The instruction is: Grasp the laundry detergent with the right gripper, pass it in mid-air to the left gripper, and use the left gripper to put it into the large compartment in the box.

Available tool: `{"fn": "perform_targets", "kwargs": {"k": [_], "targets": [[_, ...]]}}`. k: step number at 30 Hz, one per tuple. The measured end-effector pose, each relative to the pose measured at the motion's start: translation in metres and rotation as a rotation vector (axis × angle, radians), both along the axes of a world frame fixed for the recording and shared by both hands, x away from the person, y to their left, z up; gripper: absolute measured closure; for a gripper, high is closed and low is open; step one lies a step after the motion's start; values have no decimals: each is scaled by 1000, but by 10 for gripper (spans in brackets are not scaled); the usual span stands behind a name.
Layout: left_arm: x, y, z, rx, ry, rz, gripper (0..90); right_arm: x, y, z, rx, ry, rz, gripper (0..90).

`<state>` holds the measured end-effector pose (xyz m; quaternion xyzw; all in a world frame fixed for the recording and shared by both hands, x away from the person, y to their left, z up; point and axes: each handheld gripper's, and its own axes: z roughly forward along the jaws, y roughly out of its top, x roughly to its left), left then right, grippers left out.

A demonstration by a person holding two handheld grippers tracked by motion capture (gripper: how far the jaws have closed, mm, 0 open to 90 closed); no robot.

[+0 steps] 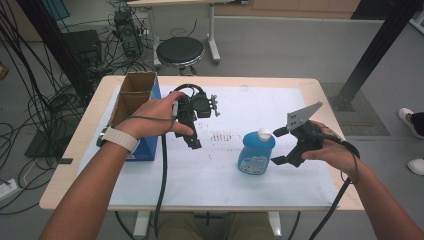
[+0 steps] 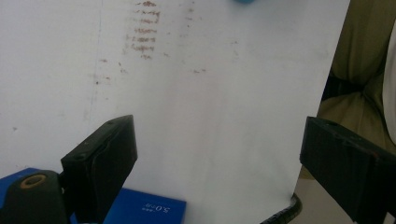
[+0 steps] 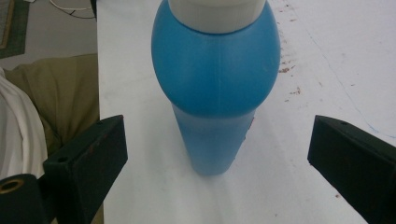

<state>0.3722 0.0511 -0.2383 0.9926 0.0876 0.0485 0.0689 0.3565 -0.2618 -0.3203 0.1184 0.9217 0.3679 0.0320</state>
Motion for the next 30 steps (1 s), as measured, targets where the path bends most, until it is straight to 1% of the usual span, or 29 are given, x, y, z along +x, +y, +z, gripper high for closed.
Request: {"fn": "perform_targets", "kwargs": {"k": [19,22,30], "targets": [[0,0,0,3,1,-1,115,0,-1,0,6,2,-4,49],[0,1,0,-3,-1,0,115,1,-1,0,6,1,-5,49],[0,1,0,-3,-1,1,115,1,0,0,7,1,-3,49]]}}
